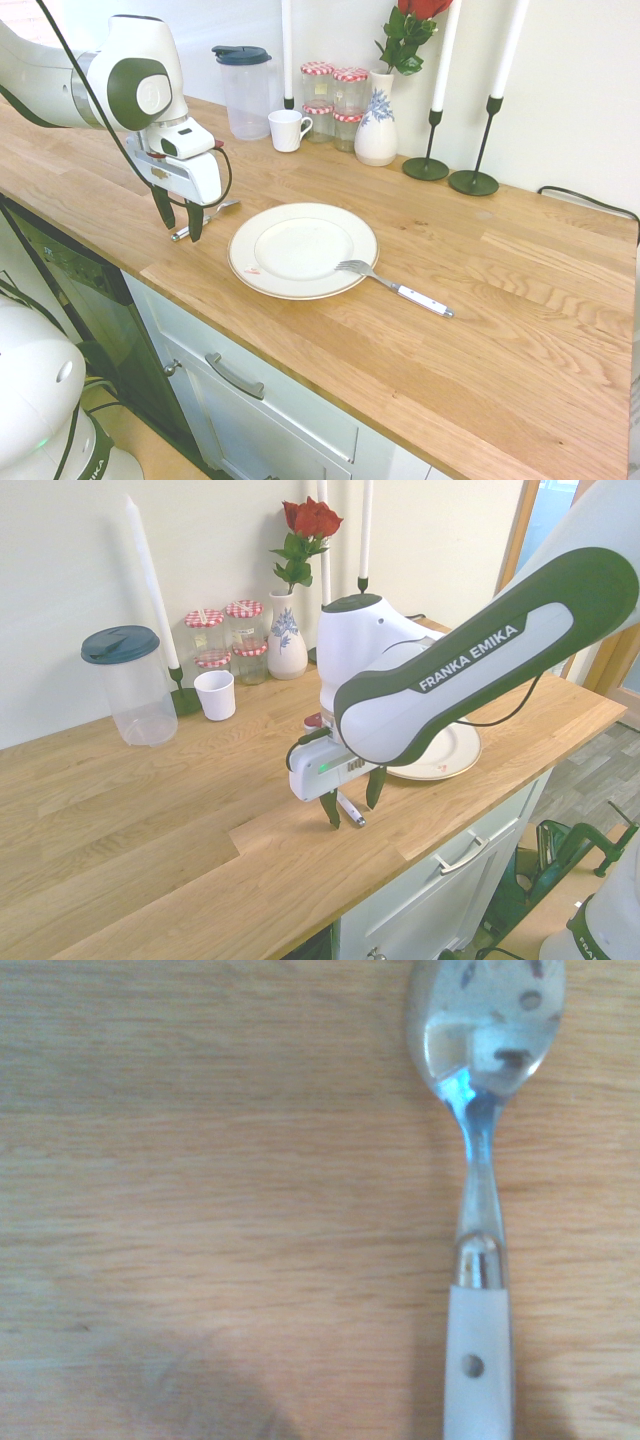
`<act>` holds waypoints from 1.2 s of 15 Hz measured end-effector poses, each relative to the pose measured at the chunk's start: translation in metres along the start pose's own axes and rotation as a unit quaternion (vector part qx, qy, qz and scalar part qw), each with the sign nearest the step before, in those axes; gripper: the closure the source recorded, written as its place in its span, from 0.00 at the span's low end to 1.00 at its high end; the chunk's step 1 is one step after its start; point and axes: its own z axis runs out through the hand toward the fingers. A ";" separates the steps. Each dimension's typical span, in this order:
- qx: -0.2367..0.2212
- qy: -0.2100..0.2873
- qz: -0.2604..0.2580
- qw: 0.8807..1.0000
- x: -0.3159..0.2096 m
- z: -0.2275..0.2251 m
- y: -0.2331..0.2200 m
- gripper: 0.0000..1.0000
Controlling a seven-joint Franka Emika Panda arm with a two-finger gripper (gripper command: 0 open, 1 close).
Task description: Put the spoon into the plate
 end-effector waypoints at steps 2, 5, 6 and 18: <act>0.001 -0.001 0.000 1.000 0.000 0.000 -0.004 1.00; 0.002 -0.001 0.000 1.000 0.000 0.000 -0.004 1.00; 0.003 -0.001 0.000 1.000 0.000 0.000 -0.005 1.00; 0.009 -0.003 0.005 1.000 -0.002 -0.003 -0.005 1.00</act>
